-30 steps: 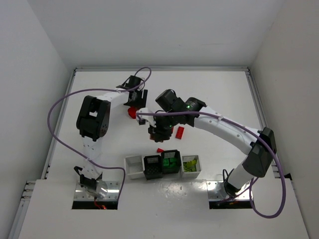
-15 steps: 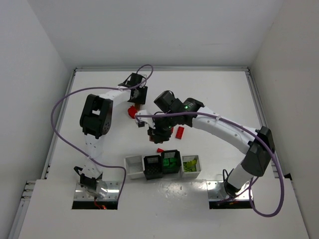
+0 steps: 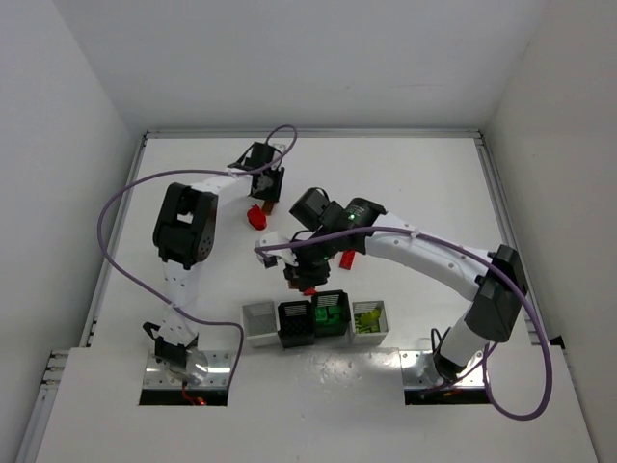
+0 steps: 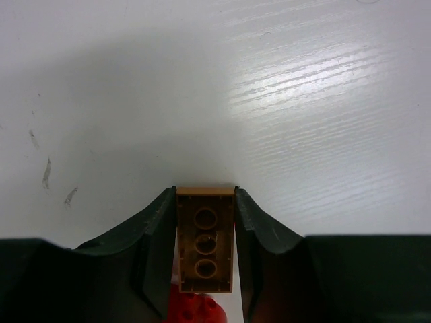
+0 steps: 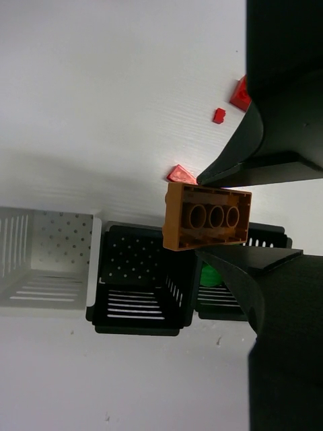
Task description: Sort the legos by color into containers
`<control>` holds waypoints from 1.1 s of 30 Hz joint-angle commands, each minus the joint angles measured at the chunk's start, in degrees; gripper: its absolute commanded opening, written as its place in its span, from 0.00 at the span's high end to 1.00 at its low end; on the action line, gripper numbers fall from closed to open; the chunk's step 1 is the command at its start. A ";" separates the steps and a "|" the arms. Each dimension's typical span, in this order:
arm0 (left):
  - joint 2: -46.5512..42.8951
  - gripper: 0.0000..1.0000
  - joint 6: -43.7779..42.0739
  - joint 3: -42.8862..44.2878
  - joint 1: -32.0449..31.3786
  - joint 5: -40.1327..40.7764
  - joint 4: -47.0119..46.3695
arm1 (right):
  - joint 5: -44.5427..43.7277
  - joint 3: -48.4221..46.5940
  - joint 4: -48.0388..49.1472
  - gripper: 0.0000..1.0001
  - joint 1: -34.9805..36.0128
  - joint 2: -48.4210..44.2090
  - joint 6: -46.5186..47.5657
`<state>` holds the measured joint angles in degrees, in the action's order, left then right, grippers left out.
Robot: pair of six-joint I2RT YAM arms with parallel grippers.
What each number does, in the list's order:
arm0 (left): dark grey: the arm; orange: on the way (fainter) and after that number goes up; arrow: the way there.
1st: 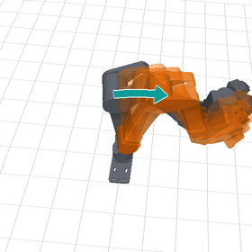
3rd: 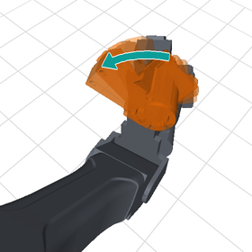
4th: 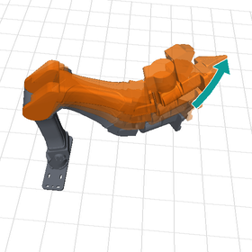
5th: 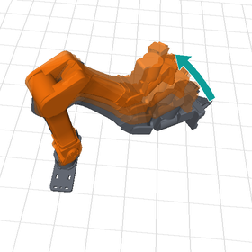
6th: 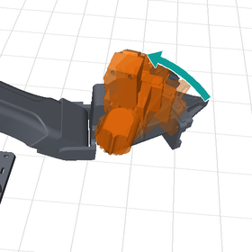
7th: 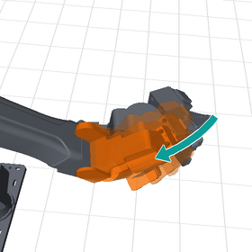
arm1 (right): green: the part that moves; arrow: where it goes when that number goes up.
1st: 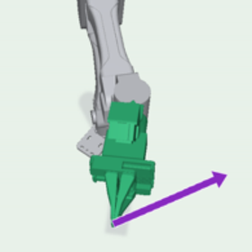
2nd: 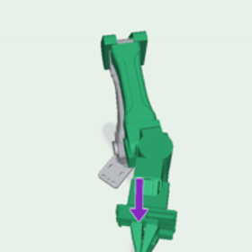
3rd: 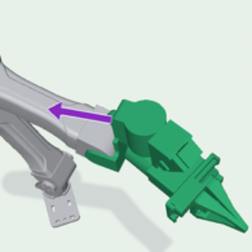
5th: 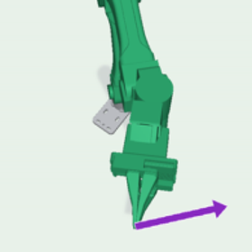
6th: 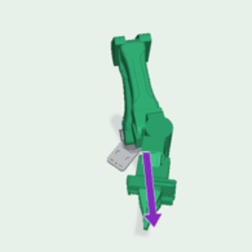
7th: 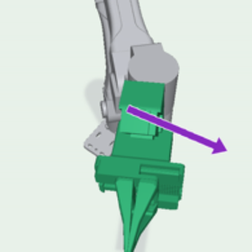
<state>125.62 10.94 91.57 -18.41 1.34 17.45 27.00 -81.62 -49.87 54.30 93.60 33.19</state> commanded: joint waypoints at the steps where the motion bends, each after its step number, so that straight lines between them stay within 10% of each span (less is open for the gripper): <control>1: -0.64 0.79 -0.04 -2.36 -0.13 -3.71 3.03 | 0.51 -0.11 0.21 1.00 0.98 -0.09 1.79; 33: -28.58 0.86 7.34 -12.73 9.44 -18.75 -0.23 | 0.42 -0.90 -2.26 0.98 9.50 5.53 6.89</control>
<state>100.66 17.28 80.51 -10.57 -15.07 17.63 25.71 -79.85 -52.90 62.61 98.59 40.99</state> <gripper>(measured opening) 0.403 0.348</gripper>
